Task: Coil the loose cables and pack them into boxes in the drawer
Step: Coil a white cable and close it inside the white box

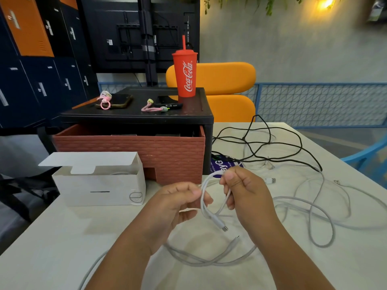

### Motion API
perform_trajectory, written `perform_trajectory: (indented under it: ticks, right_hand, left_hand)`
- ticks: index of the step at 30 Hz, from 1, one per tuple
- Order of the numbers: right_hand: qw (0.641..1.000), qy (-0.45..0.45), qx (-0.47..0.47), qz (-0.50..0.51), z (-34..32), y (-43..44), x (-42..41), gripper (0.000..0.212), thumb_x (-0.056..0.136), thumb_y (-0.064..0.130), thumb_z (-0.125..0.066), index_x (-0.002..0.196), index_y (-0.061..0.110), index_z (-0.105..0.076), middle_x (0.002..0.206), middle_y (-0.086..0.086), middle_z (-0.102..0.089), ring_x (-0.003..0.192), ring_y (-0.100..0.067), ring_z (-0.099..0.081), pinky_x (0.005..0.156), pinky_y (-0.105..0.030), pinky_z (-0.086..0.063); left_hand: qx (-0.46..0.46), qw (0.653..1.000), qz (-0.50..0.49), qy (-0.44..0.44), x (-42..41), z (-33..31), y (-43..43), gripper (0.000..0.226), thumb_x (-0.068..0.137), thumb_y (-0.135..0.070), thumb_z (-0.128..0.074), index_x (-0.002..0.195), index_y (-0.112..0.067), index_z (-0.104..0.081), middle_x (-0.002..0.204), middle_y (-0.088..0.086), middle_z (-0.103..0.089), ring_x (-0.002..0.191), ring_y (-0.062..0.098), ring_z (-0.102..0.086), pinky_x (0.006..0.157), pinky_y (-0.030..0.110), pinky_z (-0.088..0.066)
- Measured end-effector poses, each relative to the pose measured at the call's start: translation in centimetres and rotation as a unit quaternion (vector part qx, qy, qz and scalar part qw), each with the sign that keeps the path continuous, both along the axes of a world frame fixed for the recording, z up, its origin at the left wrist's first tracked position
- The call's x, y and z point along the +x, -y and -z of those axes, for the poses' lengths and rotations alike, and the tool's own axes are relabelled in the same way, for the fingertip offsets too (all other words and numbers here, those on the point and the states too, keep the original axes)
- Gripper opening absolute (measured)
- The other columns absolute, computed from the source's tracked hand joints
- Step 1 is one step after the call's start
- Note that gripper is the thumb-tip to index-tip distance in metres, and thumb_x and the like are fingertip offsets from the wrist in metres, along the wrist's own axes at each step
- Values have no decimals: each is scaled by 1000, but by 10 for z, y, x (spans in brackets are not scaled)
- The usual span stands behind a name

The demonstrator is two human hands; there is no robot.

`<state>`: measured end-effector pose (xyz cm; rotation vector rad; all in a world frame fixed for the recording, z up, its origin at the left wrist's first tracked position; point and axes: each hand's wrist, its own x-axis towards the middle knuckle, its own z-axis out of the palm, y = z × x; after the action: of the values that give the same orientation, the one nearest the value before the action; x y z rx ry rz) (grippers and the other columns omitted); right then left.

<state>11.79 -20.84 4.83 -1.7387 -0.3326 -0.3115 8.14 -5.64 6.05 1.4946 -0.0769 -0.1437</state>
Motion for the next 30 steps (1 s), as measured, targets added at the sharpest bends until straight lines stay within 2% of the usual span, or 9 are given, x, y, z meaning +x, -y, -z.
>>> perform_trajectory:
  ticks: [3,6,9,11,15,19,23,27,30]
  right_hand:
    - [998,19,-55,3,3,0,1,36,94,34,-46,60,32,-55,55,14,-53,48,-2,-47,52,-17,-40]
    - [993,38,-103,-42,3,-2,-2,34,92,37,-49,59,39,-56,55,18,-53,52,-1,-47,51,-14,-36]
    - [987,51,-125,-90,4,-8,-6,30,89,37,-48,60,42,-58,56,19,-53,55,0,-47,54,-13,-37]
    - [986,65,-128,-89,4,-9,-7,25,86,43,-48,63,42,-58,58,16,-53,56,-2,-46,54,-15,-37]
    - [988,78,-135,-18,0,0,-4,16,88,33,-58,74,38,-54,61,7,-55,60,-6,-49,56,-19,-38]
    - [957,98,-268,48,0,7,2,30,93,23,-51,68,38,-41,73,8,-55,74,-10,-49,67,-26,-38]
    - [921,220,-296,123,9,8,12,16,84,13,-53,74,21,-62,75,10,-51,69,-14,-46,61,-28,-35]
    - [941,204,-250,102,10,7,13,17,83,15,-52,78,16,-69,81,10,-50,75,-15,-47,65,-16,-36]
    - [954,148,-259,24,11,5,10,25,90,29,-44,79,19,-64,77,14,-46,73,-5,-45,62,-18,-34]
  left_hand:
    - [-25,999,-13,-19,3,3,-3,26,69,-30,-51,69,-11,-70,81,6,-70,82,17,-62,80,31,-43]
    - [-104,993,-2,-51,2,0,0,37,76,-33,-45,76,-4,-69,66,12,-64,64,17,-61,74,31,-46]
    - [-163,982,24,-93,1,-2,2,36,79,-31,-47,64,-5,-68,36,1,-36,34,11,-37,61,30,-46]
    - [-203,972,41,-114,1,-3,1,33,79,-27,-49,63,-3,-66,33,-5,-22,28,6,-24,50,26,-47]
    - [-352,930,32,-99,4,-2,-5,29,84,-26,-59,67,-3,-66,33,-6,-24,26,4,-24,44,22,-46]
    - [-433,899,-5,-56,6,-2,-9,22,73,-22,-63,75,-1,-71,37,-5,-27,28,6,-28,46,24,-50]
    - [-450,892,14,-42,6,2,-7,24,80,-20,-63,88,1,-71,40,-4,-32,32,7,-33,58,27,-56]
    - [-468,883,14,-30,7,3,-6,35,71,-19,-65,98,3,-70,45,-3,-38,37,8,-40,66,32,-58]
    - [-482,876,26,4,8,5,-9,56,54,-13,-82,105,5,-68,52,-2,-47,44,10,-50,73,35,-57]
